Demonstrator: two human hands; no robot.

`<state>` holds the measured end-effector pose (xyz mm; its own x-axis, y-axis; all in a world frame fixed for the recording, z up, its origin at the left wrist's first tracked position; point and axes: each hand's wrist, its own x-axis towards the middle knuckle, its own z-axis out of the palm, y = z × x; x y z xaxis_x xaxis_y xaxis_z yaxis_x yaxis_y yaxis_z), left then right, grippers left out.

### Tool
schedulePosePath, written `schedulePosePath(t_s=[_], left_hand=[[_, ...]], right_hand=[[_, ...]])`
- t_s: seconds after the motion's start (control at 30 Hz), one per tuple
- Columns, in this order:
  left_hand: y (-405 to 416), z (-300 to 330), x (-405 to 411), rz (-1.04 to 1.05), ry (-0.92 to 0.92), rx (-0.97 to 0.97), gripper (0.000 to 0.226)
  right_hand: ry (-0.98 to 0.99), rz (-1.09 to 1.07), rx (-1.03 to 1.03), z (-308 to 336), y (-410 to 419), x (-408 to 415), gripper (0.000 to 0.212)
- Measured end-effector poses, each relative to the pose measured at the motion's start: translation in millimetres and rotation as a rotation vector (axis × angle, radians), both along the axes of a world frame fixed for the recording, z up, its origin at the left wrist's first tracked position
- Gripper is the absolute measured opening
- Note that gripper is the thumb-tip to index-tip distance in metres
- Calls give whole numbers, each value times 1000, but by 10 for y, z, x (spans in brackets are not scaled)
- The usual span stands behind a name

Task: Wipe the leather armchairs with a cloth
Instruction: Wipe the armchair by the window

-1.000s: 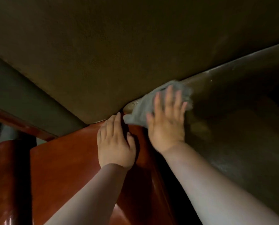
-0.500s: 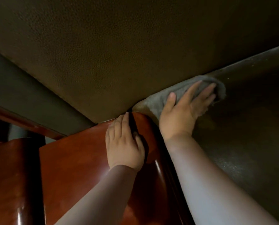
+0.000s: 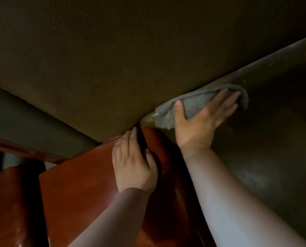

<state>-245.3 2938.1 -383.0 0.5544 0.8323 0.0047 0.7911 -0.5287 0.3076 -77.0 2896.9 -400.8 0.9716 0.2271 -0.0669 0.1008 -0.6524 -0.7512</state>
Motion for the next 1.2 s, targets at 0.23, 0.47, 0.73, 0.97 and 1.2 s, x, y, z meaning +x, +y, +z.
schedulePosePath(t_s=[0.23, 0.47, 0.73, 0.97, 1.2], left_hand=[[2, 20, 30, 25, 40, -30, 76], [-5, -5, 25, -12, 9, 6, 76], [-28, 5, 41, 4, 8, 17, 78], [-23, 5, 61, -8, -28, 39, 80], [228, 110, 402, -591, 101, 241, 81]], right_hand=[[86, 182, -191, 50, 90, -425, 121], [111, -69, 42, 187, -44, 382, 110], [239, -26, 281, 239, -323, 337, 91], [53, -79, 128, 198, -44, 278, 80], [-211, 285, 61, -90, -553, 371, 87]])
